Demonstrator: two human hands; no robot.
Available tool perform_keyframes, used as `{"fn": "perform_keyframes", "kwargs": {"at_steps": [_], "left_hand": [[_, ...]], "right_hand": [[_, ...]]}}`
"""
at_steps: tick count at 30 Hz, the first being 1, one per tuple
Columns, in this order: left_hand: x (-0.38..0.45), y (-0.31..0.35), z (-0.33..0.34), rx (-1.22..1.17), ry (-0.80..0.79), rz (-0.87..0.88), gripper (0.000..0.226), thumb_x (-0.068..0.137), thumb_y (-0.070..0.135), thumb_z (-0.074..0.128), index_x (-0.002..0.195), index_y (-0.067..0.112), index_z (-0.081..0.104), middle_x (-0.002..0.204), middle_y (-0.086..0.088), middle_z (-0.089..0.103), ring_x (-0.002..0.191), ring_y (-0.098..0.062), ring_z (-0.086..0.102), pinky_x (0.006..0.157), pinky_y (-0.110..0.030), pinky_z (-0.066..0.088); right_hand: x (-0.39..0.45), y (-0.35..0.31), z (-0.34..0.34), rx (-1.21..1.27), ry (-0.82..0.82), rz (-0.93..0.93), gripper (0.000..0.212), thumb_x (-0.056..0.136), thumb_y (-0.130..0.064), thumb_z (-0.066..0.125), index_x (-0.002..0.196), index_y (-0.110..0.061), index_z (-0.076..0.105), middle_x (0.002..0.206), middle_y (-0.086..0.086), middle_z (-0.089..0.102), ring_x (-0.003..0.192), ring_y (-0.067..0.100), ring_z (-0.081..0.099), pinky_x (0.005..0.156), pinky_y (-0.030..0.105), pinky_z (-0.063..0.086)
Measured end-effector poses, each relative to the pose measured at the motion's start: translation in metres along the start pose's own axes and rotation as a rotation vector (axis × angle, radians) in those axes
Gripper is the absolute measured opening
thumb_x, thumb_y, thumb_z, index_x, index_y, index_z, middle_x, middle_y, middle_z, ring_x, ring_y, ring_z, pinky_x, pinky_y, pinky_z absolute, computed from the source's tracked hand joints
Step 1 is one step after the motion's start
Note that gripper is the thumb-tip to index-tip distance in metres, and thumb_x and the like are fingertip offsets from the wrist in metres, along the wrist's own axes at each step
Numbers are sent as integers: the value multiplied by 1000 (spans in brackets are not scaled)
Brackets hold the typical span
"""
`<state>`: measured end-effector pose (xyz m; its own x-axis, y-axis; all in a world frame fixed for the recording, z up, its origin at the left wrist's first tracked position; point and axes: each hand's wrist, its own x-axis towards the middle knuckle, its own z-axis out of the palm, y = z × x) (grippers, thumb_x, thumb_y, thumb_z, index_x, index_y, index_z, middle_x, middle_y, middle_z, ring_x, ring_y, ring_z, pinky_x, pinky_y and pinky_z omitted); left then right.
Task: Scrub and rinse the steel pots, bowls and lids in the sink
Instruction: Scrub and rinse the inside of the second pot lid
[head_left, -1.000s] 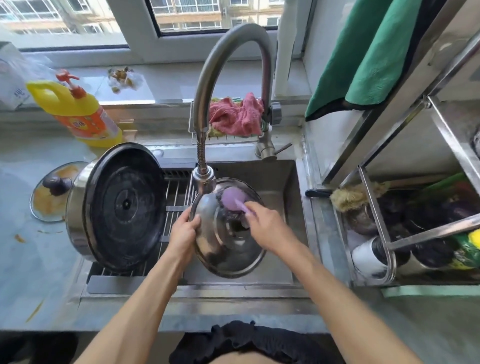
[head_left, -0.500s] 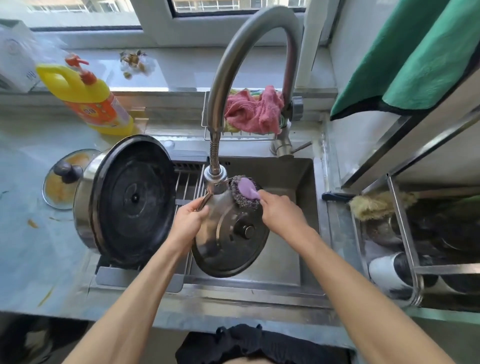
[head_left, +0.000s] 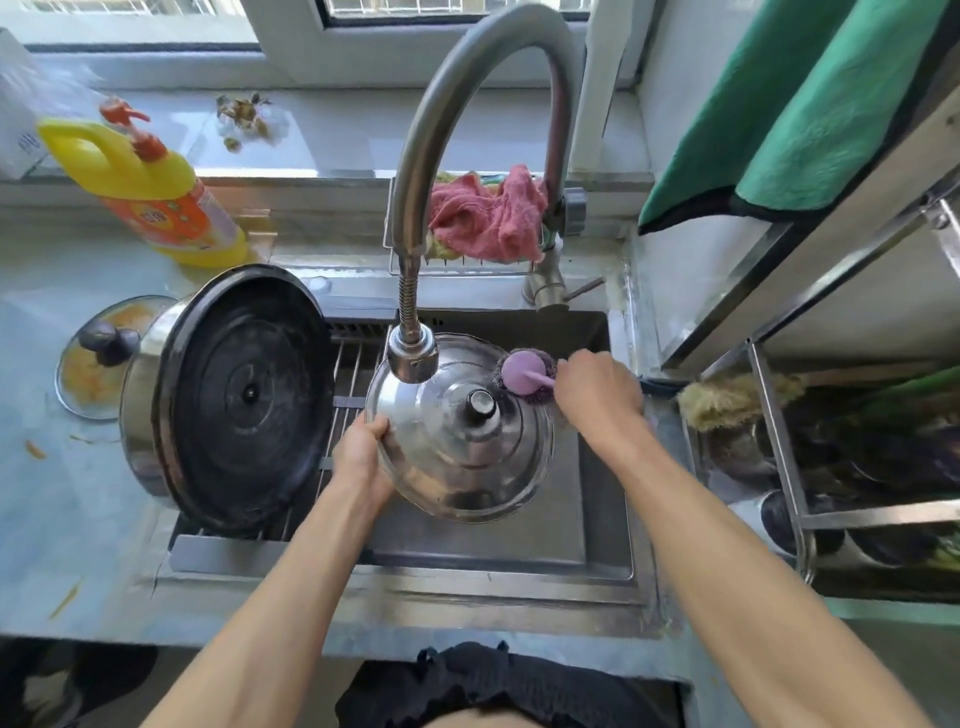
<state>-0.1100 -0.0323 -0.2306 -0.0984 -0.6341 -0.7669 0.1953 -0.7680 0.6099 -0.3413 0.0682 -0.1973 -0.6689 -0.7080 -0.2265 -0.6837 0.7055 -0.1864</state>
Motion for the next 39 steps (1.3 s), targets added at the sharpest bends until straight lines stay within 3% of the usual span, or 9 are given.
{"fn": "perform_keyframes", "kwargs": {"at_steps": [2,6,12,19,24,29,32,36,39], "left_hand": [[-1,4,8,32,26,55,31,101,-1,43,96,16,69,95,-11,70,83,-24,66,75,-39,57],[-18,12,24,78,13,98,33,98,-3,42,88,14,68,87,-10,70,79,-25,66,70,-37,58],[-19,15,27,31,46,67,29,99,-3,44,91,11,68,97,-14,70,88,-28,66,89,-47,55],[-11,9,15,-49,104,-1,20,99,1,49,111,5,65,115,-18,71,102,-32,70,79,-47,58],[-19,7,9,-66,97,-29,16,101,4,49,106,3,64,99,-15,73,86,-28,71,65,-44,58],[-19,3,-4,-103,58,-14,20,103,3,45,116,6,61,97,-15,71,87,-27,69,77,-50,56],[-12,-3,-18,-152,54,-11,22,104,6,43,114,10,63,93,-11,74,86,-23,69,90,-53,54],[1,-10,-36,-260,86,-67,25,106,11,42,94,16,64,107,-6,72,106,-24,68,100,-58,48],[9,-16,-41,-283,65,-102,26,105,13,43,113,13,67,130,-15,67,121,-33,62,108,-63,41]], "right_hand": [[16,-12,-15,-102,19,-39,29,97,-17,51,124,-4,51,111,18,65,100,37,64,67,37,40],[50,-30,-24,-220,30,-72,71,96,-19,58,151,-1,16,118,20,65,101,37,66,66,39,41],[78,-36,-29,-157,-93,-18,29,93,-9,47,116,-4,63,116,13,66,104,32,65,73,36,44],[80,-29,-19,-178,-13,-37,27,97,-1,44,115,-4,64,116,14,66,104,33,66,70,36,46],[75,-28,-12,-50,14,-9,20,99,-7,48,116,-3,58,109,18,68,98,37,66,67,36,43],[33,-11,1,199,56,-41,61,101,-36,43,152,-16,15,110,19,65,99,40,63,75,46,52],[-4,6,24,419,33,65,75,97,-47,46,155,-19,9,114,19,65,104,40,62,81,47,52],[-44,26,53,735,-97,389,53,89,-58,56,115,-11,60,103,5,66,103,28,61,76,32,43],[-63,29,69,881,-160,486,45,86,-55,61,80,-11,60,78,5,64,74,25,59,58,29,39]]}}
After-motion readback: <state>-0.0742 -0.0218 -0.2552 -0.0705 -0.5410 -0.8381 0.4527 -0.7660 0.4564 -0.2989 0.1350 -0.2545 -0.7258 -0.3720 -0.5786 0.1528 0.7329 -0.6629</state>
